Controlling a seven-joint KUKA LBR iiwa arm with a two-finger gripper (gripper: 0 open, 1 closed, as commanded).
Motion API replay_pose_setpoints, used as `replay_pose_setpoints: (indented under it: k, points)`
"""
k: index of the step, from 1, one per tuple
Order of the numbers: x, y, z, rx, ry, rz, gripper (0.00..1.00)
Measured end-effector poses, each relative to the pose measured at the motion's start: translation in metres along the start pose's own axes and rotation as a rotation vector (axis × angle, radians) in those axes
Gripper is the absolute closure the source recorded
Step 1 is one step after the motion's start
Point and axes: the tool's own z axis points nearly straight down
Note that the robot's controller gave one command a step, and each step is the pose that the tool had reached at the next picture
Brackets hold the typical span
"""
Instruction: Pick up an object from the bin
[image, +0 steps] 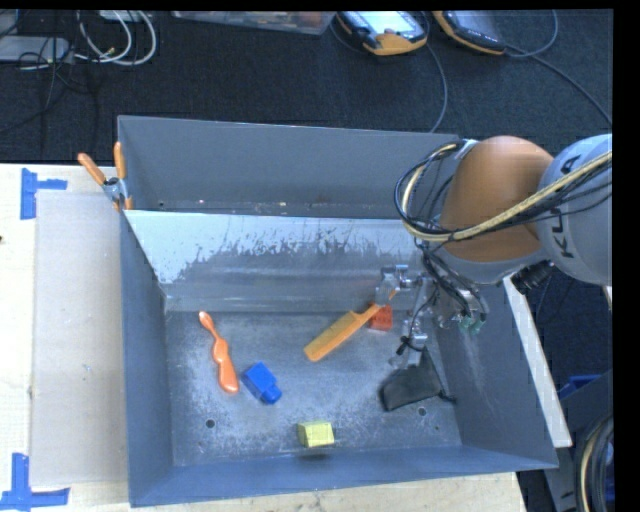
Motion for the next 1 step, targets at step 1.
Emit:
replay_pose_setpoints:
  k: [1]
  points:
    - [-0.0014,0.0002,-0.0049,0.0,-0.007,-0.001,0.0]
